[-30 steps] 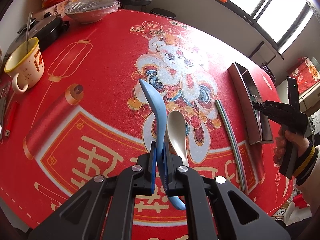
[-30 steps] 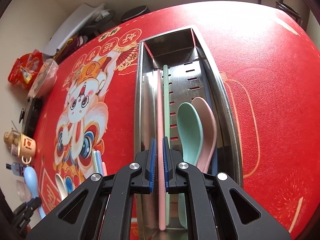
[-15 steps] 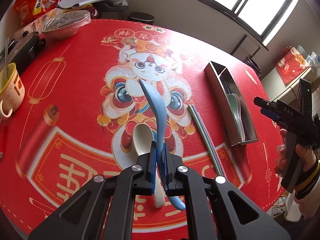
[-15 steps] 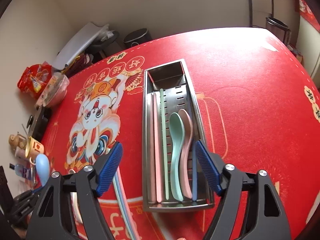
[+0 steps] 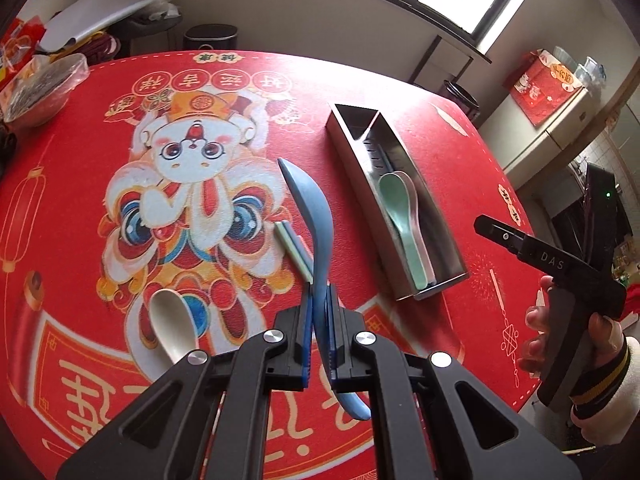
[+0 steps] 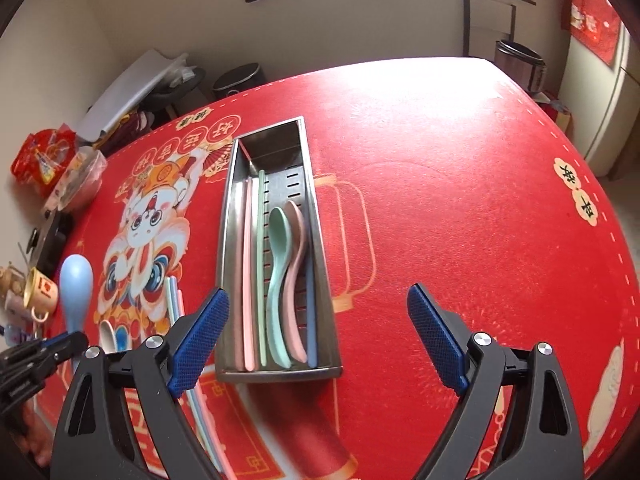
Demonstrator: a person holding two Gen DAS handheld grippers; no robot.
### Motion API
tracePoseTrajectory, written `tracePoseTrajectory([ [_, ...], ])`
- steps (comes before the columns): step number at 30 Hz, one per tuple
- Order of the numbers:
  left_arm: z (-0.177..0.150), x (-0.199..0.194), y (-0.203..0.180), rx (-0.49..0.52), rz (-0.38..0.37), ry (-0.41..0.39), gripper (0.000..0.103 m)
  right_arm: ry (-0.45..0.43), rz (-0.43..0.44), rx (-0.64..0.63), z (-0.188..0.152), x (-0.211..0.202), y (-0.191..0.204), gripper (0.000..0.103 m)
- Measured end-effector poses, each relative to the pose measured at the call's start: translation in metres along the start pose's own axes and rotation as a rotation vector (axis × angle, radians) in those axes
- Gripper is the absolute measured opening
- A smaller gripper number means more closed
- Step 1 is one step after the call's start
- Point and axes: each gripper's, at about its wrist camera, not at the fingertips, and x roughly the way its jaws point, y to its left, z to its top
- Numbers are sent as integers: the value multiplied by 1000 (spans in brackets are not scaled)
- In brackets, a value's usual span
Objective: Organize utensils
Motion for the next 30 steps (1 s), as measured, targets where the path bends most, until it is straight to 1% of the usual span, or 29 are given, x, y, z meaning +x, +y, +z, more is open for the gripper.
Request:
tracePoseTrajectory([
  [5,17,25,-33,47,-33,31,6,2,-12,9,2,-2,-16,87],
  [12,44,70,-74,88,-50,81,6,-3,-14,28,6,-4,-42,87],
  [17,58,104,-93,119,-22,133,6,-8,-14,54,8,-6,-61,87],
  [21,64,127,-101,137,17,170,6,-15,-15,73,8,-8,-73,87],
  [30,66,150,-101,157,67,221,6,-18,-20,120,6,-9,-91,87],
])
